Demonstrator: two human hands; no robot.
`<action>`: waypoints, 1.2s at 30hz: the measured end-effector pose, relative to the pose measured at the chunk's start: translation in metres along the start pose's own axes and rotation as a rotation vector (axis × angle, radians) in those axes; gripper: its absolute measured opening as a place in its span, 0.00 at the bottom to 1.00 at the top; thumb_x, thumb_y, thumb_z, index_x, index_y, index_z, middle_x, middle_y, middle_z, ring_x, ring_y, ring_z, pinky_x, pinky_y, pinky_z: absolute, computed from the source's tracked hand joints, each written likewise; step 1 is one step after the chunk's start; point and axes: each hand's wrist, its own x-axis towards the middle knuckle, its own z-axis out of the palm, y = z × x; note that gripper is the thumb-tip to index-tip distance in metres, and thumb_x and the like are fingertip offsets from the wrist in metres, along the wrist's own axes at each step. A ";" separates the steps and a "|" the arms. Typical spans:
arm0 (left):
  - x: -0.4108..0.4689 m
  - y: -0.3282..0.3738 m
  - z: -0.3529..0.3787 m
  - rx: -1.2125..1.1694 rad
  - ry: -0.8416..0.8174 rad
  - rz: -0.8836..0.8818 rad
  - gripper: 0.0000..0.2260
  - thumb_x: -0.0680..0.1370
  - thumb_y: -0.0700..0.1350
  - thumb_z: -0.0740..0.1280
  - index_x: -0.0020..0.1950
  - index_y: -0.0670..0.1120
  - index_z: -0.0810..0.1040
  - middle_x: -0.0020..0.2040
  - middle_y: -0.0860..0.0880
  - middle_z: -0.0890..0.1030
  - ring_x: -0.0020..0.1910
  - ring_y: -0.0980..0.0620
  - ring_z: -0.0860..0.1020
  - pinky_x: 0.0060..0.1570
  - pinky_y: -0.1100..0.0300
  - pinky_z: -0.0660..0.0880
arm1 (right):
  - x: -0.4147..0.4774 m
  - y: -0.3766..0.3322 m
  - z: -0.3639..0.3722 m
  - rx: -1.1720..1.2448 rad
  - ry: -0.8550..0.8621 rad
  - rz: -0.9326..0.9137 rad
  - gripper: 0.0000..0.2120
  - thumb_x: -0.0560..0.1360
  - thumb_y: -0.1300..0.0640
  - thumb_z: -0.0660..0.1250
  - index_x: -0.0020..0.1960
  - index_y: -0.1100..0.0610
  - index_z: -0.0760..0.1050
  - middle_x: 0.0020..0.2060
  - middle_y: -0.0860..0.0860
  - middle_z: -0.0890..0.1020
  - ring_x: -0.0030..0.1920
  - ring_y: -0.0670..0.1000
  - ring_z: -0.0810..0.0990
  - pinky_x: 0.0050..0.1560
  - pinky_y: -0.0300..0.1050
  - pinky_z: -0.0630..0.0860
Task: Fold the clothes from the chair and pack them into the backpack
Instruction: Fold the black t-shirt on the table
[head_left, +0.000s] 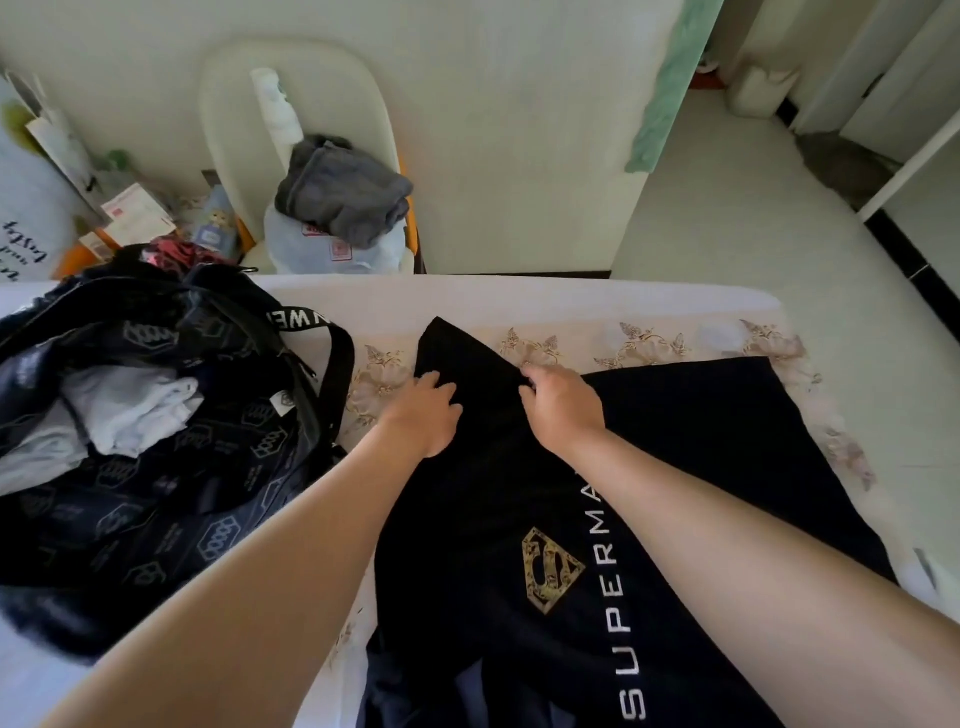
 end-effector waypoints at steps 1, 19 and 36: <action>0.004 -0.001 -0.001 0.078 0.028 -0.003 0.21 0.85 0.51 0.52 0.77 0.48 0.61 0.75 0.44 0.63 0.73 0.42 0.62 0.65 0.46 0.70 | 0.006 0.000 0.002 -0.062 -0.005 -0.004 0.19 0.82 0.48 0.59 0.70 0.54 0.72 0.53 0.51 0.82 0.52 0.55 0.80 0.48 0.49 0.78; 0.032 -0.025 -0.044 -0.953 0.411 -0.217 0.14 0.75 0.35 0.65 0.55 0.51 0.80 0.51 0.52 0.81 0.50 0.51 0.79 0.49 0.60 0.76 | 0.043 -0.027 -0.022 0.515 0.081 0.108 0.17 0.76 0.63 0.68 0.62 0.50 0.72 0.50 0.42 0.77 0.50 0.46 0.77 0.46 0.37 0.71; -0.043 -0.026 -0.014 -0.271 0.322 0.166 0.19 0.78 0.32 0.61 0.64 0.50 0.74 0.64 0.50 0.74 0.65 0.43 0.70 0.60 0.49 0.72 | -0.040 -0.008 0.005 0.028 0.007 -0.313 0.10 0.79 0.60 0.64 0.57 0.53 0.81 0.53 0.48 0.79 0.45 0.50 0.81 0.42 0.48 0.80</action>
